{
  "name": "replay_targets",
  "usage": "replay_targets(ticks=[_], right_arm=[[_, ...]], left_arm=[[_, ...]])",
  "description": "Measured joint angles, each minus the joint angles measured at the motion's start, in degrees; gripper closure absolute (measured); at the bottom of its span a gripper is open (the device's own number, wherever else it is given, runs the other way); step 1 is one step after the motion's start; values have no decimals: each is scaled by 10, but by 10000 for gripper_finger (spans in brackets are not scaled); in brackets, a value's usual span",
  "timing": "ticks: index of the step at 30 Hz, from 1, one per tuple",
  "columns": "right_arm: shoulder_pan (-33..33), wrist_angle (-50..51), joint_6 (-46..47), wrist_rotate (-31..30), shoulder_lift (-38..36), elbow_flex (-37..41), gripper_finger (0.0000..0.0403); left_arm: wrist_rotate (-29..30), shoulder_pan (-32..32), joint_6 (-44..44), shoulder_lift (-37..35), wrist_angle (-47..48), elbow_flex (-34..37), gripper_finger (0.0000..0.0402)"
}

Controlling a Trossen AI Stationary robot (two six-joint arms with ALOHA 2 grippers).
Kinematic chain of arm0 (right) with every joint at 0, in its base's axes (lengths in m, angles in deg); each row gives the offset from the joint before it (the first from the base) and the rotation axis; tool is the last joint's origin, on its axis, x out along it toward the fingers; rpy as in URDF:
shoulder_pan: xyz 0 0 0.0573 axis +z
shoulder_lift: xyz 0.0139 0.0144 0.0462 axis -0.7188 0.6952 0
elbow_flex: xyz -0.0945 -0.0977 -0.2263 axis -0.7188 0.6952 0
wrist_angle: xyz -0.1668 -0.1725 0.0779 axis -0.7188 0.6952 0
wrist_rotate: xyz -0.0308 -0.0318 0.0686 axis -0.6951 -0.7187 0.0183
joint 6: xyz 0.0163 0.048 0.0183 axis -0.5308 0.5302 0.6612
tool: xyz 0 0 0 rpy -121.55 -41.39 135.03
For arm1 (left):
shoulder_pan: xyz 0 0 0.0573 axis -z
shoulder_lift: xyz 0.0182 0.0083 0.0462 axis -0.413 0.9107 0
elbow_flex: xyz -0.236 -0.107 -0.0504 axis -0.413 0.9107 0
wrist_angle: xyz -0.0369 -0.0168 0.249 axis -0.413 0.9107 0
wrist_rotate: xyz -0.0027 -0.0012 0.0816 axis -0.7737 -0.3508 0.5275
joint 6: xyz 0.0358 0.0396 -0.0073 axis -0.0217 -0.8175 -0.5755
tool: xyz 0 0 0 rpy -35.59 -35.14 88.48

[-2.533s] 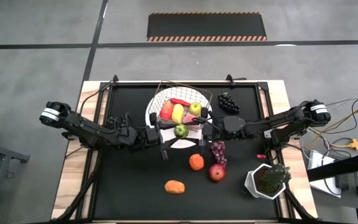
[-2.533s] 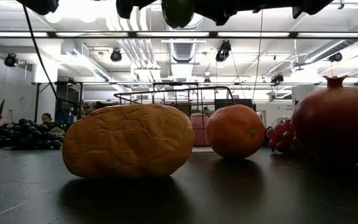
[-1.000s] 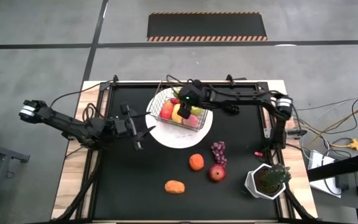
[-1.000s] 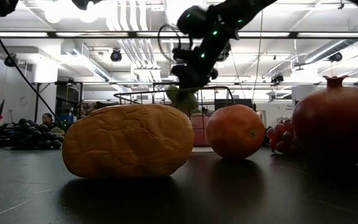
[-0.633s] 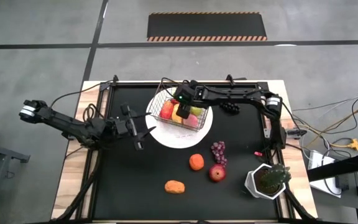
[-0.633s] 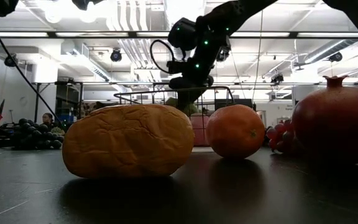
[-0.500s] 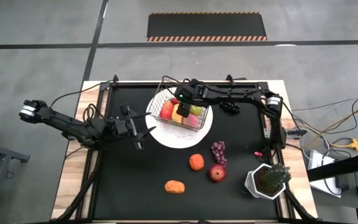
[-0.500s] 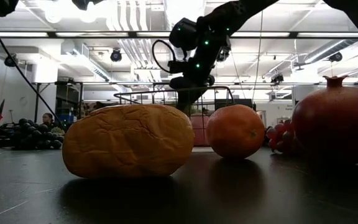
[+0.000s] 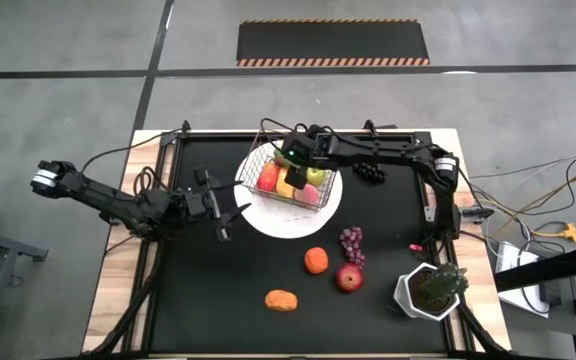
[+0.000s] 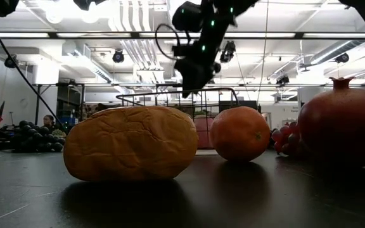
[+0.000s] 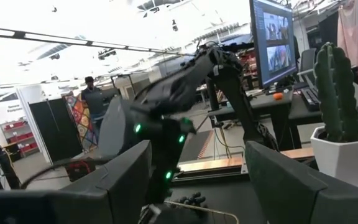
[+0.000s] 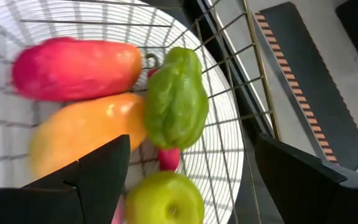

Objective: Build produce basket
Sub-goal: Put the orange into the silver basket

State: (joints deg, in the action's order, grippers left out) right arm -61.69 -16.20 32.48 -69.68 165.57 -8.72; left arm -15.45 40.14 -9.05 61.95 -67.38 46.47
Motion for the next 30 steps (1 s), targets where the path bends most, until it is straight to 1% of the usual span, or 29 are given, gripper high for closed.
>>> replay_targets(ticks=[6,12,17,22,27,30], right_arm=[[42,71,28,2,-42,-22,76],[94,154,102,5,-99,-22,76],[146,185,148,5,-135,-22,76],[192,210,190,6,-154,-21,76],[247,239,175,5,-158,-16,76],[278,239,172,6,-158,3,76]], left_arm=[[0,0,4,0,0,0,159],[0,0,4,0,0,0,159],[0,0,4,1,0,0,159],[0,0,4,0,0,0,159],[0,0,4,0,0,0,159],[0,0,4,0,0,0,159]])
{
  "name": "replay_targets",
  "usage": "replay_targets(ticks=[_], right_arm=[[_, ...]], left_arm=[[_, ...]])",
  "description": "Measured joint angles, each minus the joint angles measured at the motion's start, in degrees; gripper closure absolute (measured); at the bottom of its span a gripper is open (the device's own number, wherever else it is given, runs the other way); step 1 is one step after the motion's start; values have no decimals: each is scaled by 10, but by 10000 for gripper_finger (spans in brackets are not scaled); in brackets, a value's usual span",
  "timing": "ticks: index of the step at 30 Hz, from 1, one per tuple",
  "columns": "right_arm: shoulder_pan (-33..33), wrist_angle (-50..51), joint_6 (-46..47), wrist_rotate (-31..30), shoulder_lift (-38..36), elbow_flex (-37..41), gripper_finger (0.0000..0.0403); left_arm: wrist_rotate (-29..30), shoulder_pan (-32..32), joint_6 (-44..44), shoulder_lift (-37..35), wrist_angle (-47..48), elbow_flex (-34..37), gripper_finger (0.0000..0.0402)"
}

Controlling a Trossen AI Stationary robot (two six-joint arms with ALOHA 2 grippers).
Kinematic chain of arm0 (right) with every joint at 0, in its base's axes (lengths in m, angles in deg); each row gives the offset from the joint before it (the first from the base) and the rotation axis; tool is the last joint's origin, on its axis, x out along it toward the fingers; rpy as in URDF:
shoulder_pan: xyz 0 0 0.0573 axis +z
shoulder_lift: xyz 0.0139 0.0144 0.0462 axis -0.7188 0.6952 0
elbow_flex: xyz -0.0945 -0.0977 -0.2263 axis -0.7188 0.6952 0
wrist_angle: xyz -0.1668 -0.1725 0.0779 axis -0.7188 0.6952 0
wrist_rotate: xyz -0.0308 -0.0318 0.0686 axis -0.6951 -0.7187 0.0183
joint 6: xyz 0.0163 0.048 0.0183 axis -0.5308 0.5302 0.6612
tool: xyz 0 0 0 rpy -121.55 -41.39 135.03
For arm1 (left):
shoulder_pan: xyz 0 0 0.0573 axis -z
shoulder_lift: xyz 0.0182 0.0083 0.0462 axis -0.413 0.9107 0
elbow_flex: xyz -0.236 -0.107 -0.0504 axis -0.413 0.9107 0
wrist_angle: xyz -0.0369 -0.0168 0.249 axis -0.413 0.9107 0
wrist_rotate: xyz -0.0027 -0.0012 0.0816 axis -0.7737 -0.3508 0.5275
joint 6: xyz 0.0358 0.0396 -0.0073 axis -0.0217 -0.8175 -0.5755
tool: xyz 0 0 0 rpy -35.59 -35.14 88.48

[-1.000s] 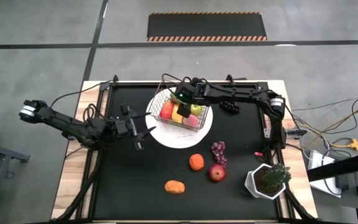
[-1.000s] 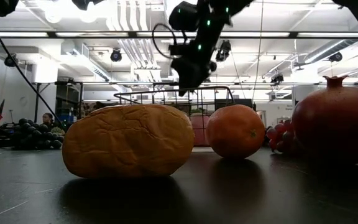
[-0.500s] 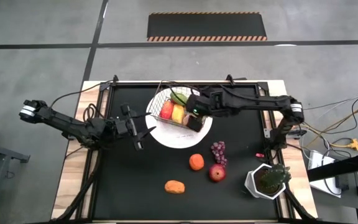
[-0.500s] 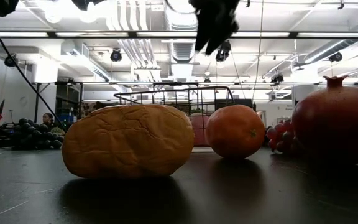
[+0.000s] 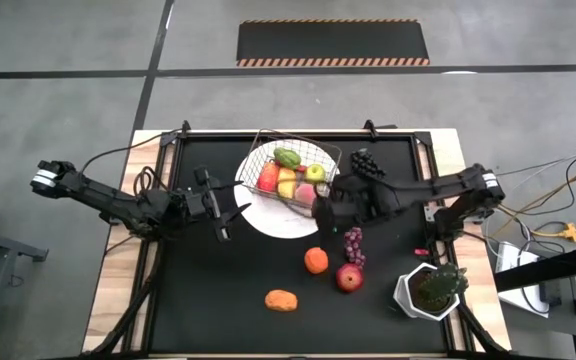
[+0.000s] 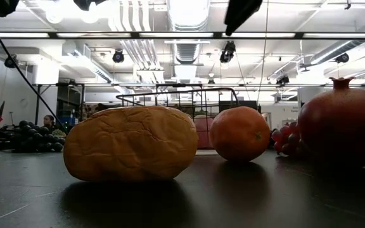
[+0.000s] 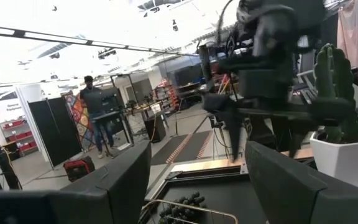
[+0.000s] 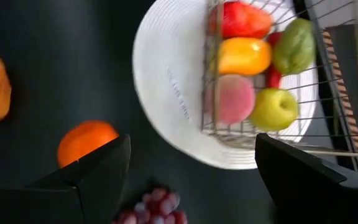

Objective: Build produce basket
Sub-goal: Put the orange into the silver basket

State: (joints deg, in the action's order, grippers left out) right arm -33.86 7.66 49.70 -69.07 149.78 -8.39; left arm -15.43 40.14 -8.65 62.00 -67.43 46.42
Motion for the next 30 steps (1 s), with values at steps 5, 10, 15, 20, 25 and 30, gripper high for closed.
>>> replay_targets(ticks=[5,10,15,20,25,30], right_arm=[[47,-2,11,-1,-1,41,76],[82,-29,55,1,1,84,76],[118,-63,60,12,-1,131,76],[143,-115,49,7,-22,178,76],[157,-233,-11,-18,-68,256,76],[157,-404,-105,-23,-140,371,76]], left_arm=[[0,0,0,1,0,0,159],[0,0,0,1,-1,0,159],[-23,1,12,5,-2,-1,159],[-81,3,21,54,4,-18,159],[-135,6,29,134,12,-70,159],[-155,14,46,211,79,-135,159]])
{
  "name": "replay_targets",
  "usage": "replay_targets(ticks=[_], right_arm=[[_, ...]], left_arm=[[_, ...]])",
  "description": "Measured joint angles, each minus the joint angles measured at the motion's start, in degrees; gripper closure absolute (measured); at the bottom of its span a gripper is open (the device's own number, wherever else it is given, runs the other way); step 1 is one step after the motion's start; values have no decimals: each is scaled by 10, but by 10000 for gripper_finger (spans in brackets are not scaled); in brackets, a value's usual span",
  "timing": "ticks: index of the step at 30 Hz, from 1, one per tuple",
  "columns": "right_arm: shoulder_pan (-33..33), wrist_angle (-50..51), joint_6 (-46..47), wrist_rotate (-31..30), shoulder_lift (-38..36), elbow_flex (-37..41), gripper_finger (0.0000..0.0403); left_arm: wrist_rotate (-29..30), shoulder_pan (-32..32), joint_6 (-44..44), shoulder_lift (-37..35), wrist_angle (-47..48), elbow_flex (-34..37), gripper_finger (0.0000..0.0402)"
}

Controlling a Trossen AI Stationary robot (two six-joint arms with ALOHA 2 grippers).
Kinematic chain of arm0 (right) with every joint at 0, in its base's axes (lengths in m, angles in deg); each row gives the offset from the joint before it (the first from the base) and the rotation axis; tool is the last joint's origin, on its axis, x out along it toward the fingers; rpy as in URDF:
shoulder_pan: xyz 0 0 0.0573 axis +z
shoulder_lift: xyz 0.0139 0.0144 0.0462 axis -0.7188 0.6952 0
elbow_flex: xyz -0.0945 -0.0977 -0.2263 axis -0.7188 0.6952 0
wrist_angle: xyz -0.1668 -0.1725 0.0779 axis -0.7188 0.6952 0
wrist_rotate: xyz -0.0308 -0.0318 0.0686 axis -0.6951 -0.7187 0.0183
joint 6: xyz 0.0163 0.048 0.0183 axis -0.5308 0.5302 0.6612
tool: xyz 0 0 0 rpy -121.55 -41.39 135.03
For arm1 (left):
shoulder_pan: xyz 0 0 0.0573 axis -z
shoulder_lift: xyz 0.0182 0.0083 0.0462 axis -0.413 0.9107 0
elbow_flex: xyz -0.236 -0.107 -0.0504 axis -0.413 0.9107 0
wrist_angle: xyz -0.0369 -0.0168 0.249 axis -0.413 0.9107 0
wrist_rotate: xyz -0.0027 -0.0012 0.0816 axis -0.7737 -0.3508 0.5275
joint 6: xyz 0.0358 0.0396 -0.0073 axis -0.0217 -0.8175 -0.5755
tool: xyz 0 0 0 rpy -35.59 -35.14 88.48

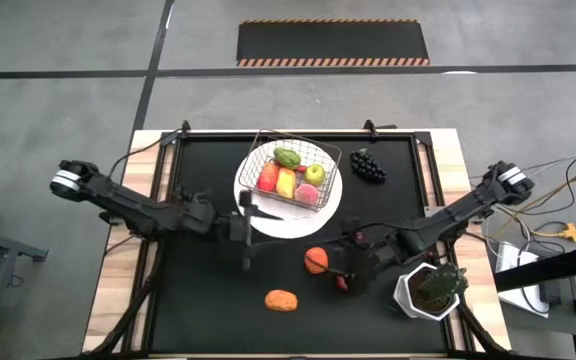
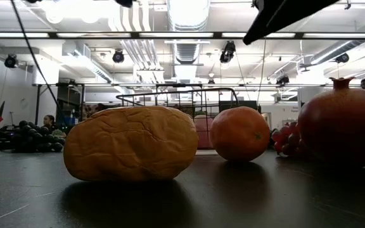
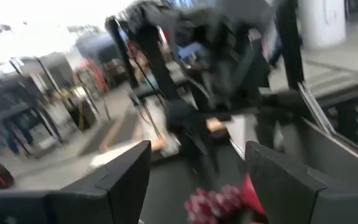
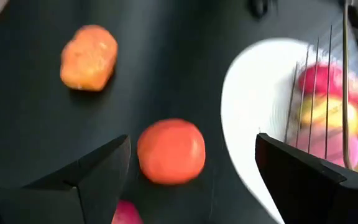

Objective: Build produce basket
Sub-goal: Put the orange into the silver basket

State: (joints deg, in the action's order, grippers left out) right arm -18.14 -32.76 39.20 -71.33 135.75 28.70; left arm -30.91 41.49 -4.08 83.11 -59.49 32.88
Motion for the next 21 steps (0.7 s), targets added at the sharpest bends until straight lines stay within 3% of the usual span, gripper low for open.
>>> replay_targets(ticks=[5,13,21], right_arm=[[-11,-135,-66,2,-76,103,76],[-23,-178,-106,1,-168,171,76],[-23,-226,-179,1,-217,203,76]], left_arm=[[0,14,30,77,38,-42,159],[0,22,56,180,95,-108,159],[-2,21,86,252,431,-288,159]])
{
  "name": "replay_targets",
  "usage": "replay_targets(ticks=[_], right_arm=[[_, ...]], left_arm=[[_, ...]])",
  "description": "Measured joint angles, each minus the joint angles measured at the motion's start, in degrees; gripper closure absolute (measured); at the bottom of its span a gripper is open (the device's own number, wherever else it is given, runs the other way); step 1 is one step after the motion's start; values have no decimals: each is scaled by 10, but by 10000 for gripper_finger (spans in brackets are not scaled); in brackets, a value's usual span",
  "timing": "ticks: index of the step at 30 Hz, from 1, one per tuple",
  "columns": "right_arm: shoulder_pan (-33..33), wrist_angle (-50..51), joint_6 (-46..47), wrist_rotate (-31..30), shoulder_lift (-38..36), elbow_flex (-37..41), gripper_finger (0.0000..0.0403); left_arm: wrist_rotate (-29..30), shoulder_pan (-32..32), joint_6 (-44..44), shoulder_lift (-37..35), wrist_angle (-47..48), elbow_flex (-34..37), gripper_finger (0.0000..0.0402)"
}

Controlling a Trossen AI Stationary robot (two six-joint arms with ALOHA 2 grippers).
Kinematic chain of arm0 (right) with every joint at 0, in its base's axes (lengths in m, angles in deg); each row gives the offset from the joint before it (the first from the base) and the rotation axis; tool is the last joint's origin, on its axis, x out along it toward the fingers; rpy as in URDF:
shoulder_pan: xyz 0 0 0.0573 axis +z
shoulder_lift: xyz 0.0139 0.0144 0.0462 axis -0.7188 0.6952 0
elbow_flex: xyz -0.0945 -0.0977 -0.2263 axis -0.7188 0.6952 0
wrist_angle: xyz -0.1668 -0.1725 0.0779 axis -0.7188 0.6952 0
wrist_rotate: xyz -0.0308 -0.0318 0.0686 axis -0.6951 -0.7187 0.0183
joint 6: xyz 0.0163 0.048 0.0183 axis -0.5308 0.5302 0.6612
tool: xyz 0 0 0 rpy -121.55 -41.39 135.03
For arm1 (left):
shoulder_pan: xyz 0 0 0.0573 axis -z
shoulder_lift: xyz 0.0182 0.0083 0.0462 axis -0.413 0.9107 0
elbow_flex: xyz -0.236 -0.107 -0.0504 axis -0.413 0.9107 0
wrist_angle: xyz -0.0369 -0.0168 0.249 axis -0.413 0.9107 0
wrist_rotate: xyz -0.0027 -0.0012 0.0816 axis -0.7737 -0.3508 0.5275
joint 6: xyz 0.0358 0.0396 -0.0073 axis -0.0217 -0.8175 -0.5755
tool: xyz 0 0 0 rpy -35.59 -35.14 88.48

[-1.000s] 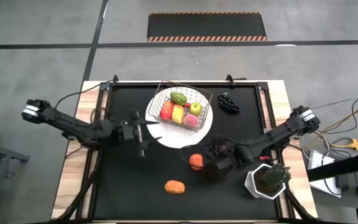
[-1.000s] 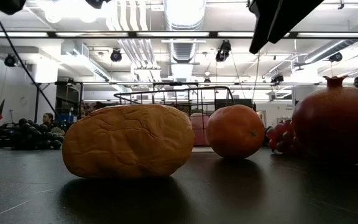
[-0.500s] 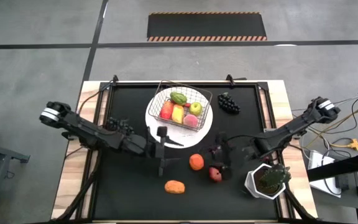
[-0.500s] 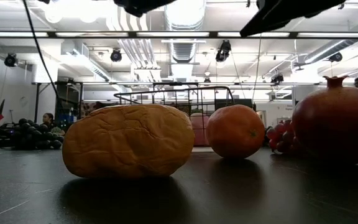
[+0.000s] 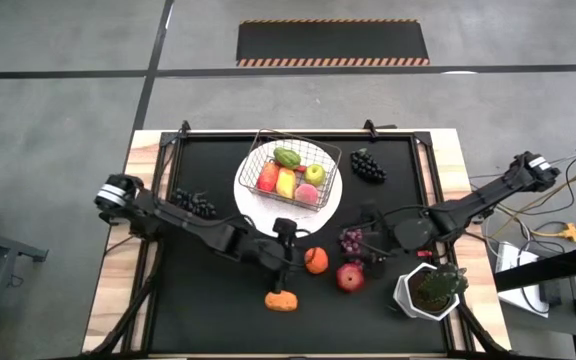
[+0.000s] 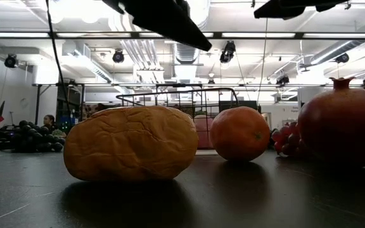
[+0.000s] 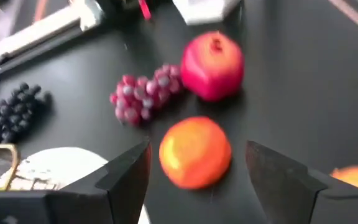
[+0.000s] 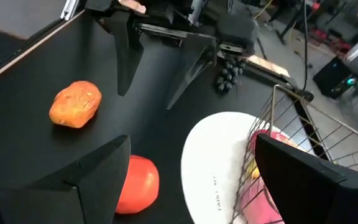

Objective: Build produce basket
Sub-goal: Put the orange into the silver basket

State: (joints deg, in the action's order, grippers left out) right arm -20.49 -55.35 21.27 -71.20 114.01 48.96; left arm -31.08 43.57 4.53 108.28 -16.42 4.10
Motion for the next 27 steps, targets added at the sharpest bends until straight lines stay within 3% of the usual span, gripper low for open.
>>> replay_targets(ticks=[5,18,27], right_arm=[[0,-5,-14,0,-11,3,76],[0,6,-10,1,-5,3,76],[0,13,-13,2,-5,3,76]], left_arm=[[-1,-3,-43,42,145,-74,159],[-3,-3,-72,89,128,-109,157],[-11,-15,-107,95,64,-91,86]])
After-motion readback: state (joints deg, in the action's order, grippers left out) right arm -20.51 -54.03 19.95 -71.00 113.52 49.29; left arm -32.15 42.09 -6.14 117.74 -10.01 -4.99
